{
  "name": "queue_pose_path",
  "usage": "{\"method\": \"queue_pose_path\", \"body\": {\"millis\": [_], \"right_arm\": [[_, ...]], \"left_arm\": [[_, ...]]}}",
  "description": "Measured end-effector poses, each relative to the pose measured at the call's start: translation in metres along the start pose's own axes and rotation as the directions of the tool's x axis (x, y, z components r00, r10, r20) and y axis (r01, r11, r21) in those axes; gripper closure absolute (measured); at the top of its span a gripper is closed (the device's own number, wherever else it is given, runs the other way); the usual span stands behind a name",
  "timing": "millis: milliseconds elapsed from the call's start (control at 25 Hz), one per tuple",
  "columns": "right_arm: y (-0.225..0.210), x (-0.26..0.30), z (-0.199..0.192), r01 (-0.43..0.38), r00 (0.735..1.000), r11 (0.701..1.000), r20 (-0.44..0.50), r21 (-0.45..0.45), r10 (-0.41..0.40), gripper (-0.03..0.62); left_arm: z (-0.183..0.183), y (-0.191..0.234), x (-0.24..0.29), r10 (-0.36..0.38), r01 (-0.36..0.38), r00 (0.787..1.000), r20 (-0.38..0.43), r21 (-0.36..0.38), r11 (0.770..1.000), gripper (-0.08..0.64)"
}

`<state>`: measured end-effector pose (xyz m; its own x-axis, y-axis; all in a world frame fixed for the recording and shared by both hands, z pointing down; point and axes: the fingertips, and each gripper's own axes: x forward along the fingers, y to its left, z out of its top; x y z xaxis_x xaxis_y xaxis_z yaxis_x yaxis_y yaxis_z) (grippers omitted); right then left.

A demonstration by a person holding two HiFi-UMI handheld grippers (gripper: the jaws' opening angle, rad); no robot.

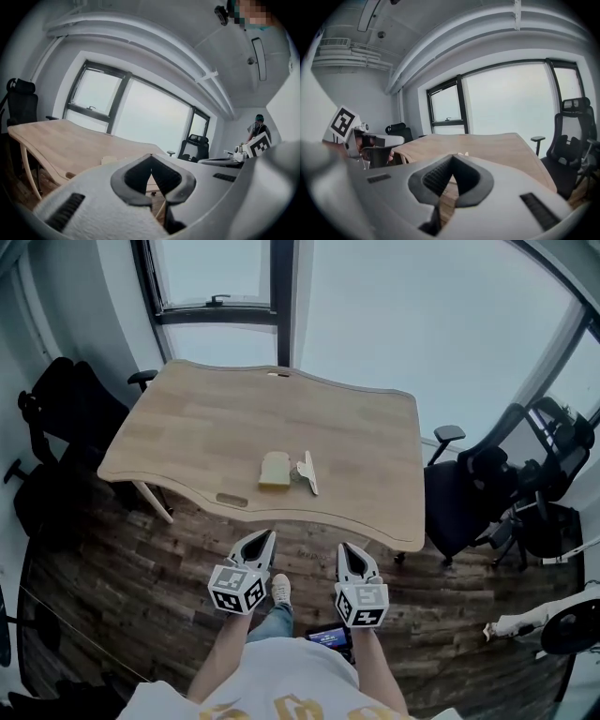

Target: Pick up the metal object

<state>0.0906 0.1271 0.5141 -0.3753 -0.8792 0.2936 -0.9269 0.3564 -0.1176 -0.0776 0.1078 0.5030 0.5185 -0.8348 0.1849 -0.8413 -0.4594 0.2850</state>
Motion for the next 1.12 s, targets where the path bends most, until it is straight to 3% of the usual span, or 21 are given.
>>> {"method": "queue_pose_path", "body": {"millis": [320,560,920,1120], "right_arm": [[-0.029,0.103,0.030,0.014,0.999,1.000,-0.038,-0.021,-0.014,0.581],[-0.044,0.165,0.039,0.047,0.997,0.999,-0.062,-0.011,-0.047,0.581],[-0.063,0.187,0.044,0.102,0.993,0.994,-0.067,0.039,-0.099,0.581],[-0.063,0.196,0.054,0.061,0.998,0.993,-0.026,0.097,-0.058,0.581]], "left_arm": [[0.032,0.062,0.101,0.007,-0.005,0.999,-0.041,0.049,0.999,0.540],[0.045,0.100,0.164,-0.043,0.045,0.997,-0.065,0.033,0.998,0.540],[0.053,0.117,0.206,-0.071,0.072,0.994,-0.086,0.012,0.997,0.540],[0.051,0.107,0.215,-0.174,0.167,0.980,-0.093,-0.081,0.983,0.540]]}}
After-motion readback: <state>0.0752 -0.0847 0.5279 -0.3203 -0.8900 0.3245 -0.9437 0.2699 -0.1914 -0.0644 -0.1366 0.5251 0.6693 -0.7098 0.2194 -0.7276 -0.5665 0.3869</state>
